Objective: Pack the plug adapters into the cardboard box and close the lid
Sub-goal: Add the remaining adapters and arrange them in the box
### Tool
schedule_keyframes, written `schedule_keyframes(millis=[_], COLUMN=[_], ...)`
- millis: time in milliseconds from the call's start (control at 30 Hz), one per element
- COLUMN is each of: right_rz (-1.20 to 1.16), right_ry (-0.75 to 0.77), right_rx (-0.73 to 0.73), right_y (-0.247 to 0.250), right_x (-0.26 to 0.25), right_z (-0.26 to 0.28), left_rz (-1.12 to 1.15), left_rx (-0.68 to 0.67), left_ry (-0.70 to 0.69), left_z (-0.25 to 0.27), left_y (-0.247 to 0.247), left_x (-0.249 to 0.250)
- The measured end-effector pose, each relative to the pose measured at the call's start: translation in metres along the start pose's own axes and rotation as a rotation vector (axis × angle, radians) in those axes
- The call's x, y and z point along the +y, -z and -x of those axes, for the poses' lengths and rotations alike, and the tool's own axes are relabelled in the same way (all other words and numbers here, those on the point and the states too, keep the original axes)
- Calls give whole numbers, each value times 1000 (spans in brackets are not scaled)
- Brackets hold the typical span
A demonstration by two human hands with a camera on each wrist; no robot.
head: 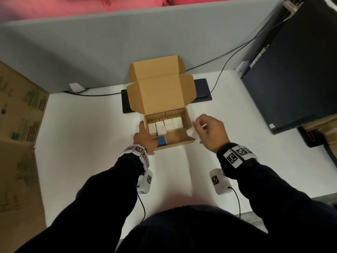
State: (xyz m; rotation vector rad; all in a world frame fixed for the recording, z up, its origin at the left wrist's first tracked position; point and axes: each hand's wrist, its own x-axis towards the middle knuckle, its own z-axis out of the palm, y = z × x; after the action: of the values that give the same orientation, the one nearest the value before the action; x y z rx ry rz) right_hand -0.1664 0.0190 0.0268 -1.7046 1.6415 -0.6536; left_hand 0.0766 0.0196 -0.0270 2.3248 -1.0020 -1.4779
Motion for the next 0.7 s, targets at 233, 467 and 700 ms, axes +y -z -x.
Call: schedule_keyframes(millis=[233, 467, 700], right_rz=[64, 528, 657], right_ry=[-13, -22, 13], right_rx=[-238, -523, -626], right_y=[-33, -51, -50], right_x=[-26, -35, -41], right_z=[-31, -45, -53], left_rz=[-27, -3, 14], left_rx=[-38, -49, -57], left_ry=[-15, -45, -66], left_z=[-3, -7, -9], left_y=[7, 8, 8], left_x=[0, -1, -1])
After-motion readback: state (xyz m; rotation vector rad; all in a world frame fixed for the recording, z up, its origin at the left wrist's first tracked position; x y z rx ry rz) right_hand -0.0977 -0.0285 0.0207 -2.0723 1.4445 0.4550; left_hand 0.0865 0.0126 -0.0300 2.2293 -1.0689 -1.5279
